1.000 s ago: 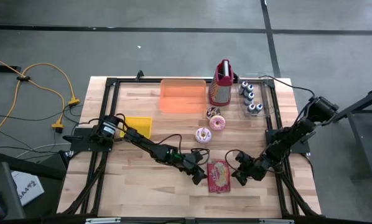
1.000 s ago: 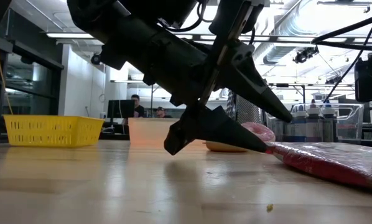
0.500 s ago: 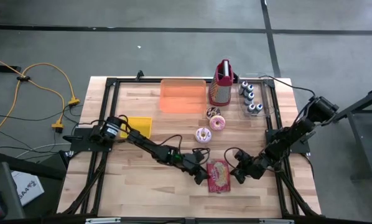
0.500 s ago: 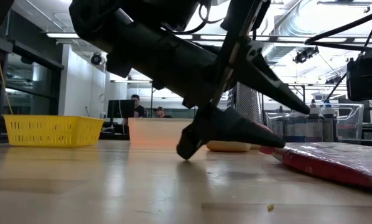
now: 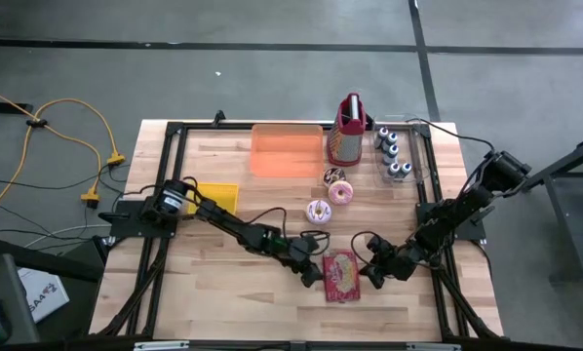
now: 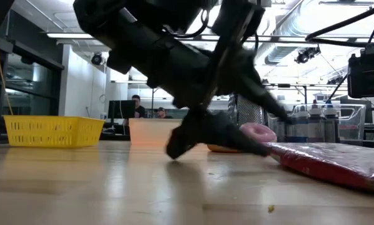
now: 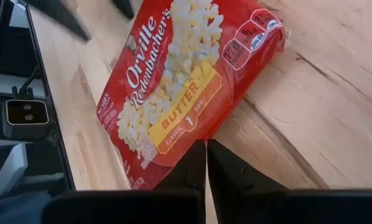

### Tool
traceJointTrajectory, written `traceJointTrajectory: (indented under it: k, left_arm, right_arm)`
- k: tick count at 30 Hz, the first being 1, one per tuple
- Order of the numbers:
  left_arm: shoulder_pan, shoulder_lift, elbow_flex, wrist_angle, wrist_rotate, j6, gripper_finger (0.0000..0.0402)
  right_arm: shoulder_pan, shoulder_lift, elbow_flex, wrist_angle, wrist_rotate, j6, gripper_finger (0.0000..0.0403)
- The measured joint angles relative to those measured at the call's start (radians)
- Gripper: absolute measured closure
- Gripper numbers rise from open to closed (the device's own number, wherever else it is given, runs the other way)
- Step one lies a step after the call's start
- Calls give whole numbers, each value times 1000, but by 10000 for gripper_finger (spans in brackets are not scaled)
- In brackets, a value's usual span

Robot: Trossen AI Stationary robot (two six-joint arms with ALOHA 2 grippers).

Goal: Pick & Place Food Item
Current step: Put the popcorn bag into the orange bin

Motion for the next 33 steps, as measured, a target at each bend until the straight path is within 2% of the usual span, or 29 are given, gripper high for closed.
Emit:
traceJointTrajectory:
  k: [3, 6, 12, 33]
  left_arm:
    - [8, -37, -1, -145, -14, 28, 215]
    - [8, -60, 0, -205, -44, 93, 215]
    - [-9, -61, 5, -201, -123, 247, 215]
    - [19, -60, 7, -146, -159, 238, 215]
  right_arm:
    - [0, 0, 0, -5, 0, -9, 400]
    - [0, 0, 0, -13, 0, -14, 400]
    - [0, 0, 0, -19, 0, -14, 401]
    - [-22, 0, 0, 1, -4, -6, 401]
